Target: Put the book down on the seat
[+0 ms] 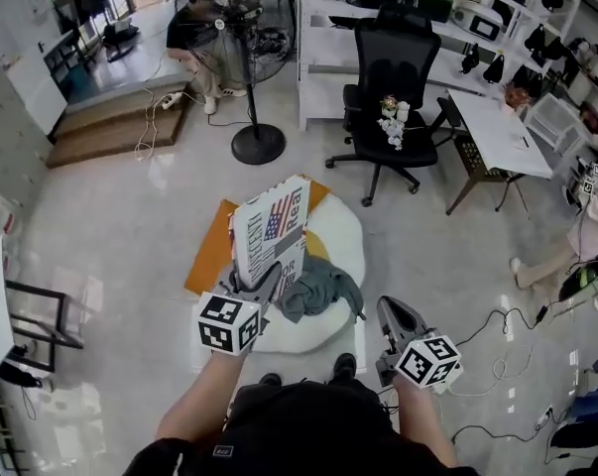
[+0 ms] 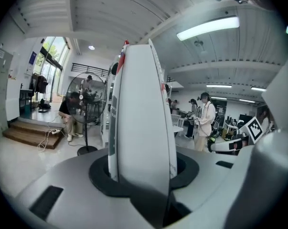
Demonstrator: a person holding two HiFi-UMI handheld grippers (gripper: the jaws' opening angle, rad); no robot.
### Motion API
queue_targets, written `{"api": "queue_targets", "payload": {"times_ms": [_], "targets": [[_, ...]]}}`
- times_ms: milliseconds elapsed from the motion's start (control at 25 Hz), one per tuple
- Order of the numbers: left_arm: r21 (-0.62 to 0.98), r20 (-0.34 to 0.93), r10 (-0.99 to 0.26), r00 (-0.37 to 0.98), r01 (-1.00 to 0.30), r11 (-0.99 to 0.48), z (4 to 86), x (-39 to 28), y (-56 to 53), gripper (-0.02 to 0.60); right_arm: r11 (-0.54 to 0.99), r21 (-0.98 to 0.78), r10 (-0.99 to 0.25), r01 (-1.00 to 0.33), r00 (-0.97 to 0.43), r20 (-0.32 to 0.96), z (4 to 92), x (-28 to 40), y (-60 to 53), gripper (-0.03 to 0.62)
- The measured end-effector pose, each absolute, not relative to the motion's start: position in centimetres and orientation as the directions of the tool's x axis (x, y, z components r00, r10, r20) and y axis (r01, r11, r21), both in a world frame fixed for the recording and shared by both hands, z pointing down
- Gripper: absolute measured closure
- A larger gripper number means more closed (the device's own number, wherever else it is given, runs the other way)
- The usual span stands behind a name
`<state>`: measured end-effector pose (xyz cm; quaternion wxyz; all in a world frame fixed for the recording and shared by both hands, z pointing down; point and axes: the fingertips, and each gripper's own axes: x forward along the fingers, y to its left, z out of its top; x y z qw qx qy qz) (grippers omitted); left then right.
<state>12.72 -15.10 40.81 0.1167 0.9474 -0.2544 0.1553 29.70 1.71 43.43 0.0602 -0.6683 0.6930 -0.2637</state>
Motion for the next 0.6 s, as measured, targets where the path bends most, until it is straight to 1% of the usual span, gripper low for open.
{"api": "queue_targets", "payload": {"times_ms": [80, 160, 360, 600], "targets": [[0.145, 0.359, -0.458, 0.813, -0.534, -0.833, 40.5, 16.8, -14.3, 0.425, 0.015, -0.451, -0.950, -0.892, -0.154, 0.272, 43.7, 33.5, 1.3, 0.583], [0.147, 0.365, -0.475, 0.801, -0.553, -0.820, 40.3, 19.2, -13.5, 0.425, 0.051, -0.462, -0.940, -0.885, -0.199, 0.277, 44.0, 35.7, 1.0, 0.583], [0.148, 0.388, -0.514, 0.765, -0.602, -0.785, 40.3, 19.9, -13.0, 0.425, 0.124, -0.480, -0.920, -0.868, -0.282, 0.272, 44.1, 36.6, -0.2, 0.583], [0.149, 0.413, -0.549, 0.726, -0.649, -0.746, 41.4, 20.2, -12.8, 0.425, 0.133, -0.502, -0.897, -0.855, -0.319, 0.305, 45.9, 38.9, -0.8, 0.583]]}}
